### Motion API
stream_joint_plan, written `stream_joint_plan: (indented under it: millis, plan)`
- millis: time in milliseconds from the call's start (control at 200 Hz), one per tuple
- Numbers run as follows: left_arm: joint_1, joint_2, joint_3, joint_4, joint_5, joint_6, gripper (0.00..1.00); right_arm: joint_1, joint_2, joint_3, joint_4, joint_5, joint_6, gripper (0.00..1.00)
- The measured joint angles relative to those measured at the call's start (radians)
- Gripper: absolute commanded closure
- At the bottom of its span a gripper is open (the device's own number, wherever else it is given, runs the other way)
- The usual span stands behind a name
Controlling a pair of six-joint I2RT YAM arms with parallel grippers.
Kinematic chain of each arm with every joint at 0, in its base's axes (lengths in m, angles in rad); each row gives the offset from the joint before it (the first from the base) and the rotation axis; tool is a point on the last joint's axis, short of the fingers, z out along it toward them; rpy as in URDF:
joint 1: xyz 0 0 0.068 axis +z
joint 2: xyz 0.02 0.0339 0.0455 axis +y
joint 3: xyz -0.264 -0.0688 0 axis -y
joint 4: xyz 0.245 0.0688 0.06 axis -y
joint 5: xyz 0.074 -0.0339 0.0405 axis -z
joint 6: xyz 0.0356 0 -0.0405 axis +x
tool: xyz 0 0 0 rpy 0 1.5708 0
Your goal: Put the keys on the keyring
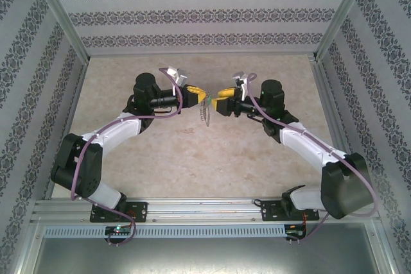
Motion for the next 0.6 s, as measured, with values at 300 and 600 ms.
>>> stream_joint_plan:
  millis: [300, 600]
  plan:
    - [0.0, -0.012, -0.04, 0.06, -0.027, -0.017, 1.0, 0.002, -0.1, -0.064, -0.017, 0.304, 0.165, 0.25]
    - [0.0, -0.039, -0.062, 0.105, -0.068, -0.034, 1.0, 0.051, -0.103, 0.01, -0.129, 0.491, 0.274, 0.19]
